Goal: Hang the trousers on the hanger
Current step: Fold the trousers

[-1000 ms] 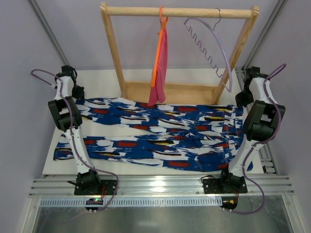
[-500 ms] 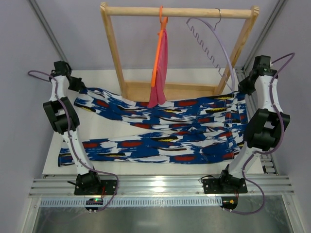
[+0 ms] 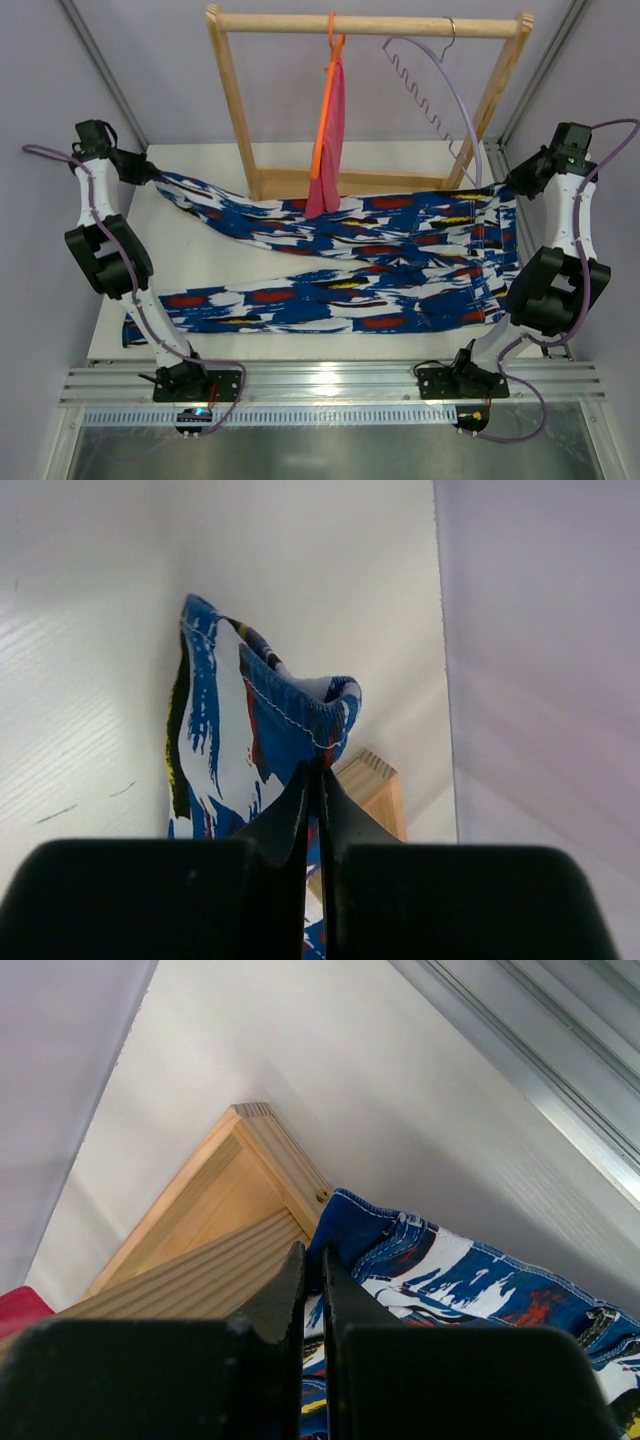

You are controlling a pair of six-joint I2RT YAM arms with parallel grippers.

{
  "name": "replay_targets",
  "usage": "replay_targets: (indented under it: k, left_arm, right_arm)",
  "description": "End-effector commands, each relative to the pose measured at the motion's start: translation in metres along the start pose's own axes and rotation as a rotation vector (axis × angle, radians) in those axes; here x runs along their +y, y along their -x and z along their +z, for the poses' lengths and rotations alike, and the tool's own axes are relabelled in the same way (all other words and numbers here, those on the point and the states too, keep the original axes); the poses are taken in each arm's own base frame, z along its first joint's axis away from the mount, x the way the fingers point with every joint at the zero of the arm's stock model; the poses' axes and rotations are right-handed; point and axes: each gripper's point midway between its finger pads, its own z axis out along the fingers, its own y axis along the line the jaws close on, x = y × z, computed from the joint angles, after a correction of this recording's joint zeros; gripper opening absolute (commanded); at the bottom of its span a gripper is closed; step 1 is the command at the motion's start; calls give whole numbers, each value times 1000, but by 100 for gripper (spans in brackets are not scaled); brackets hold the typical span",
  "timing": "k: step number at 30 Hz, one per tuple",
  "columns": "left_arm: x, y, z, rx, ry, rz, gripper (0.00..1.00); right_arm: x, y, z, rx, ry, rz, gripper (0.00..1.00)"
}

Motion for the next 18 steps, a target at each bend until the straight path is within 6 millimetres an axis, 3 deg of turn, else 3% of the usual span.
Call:
replay_targets:
  k: [1, 11, 16, 18]
  left_arm:
    - [-9, 30, -45, -104, -53, 39, 0]
    - [32, 21, -86, -143, 117, 138, 0]
    - [65, 28, -102, -180, 172, 108, 0]
    - [72, 34, -111, -188, 169, 88, 0]
  right_arm:
    - [27, 53, -34, -209, 162, -37, 4]
    - [-8, 42, -37, -217, 203, 10, 4]
    - [-49, 39, -34, -220, 171, 74, 4]
    - [-54, 35, -36, -216, 186, 100, 4]
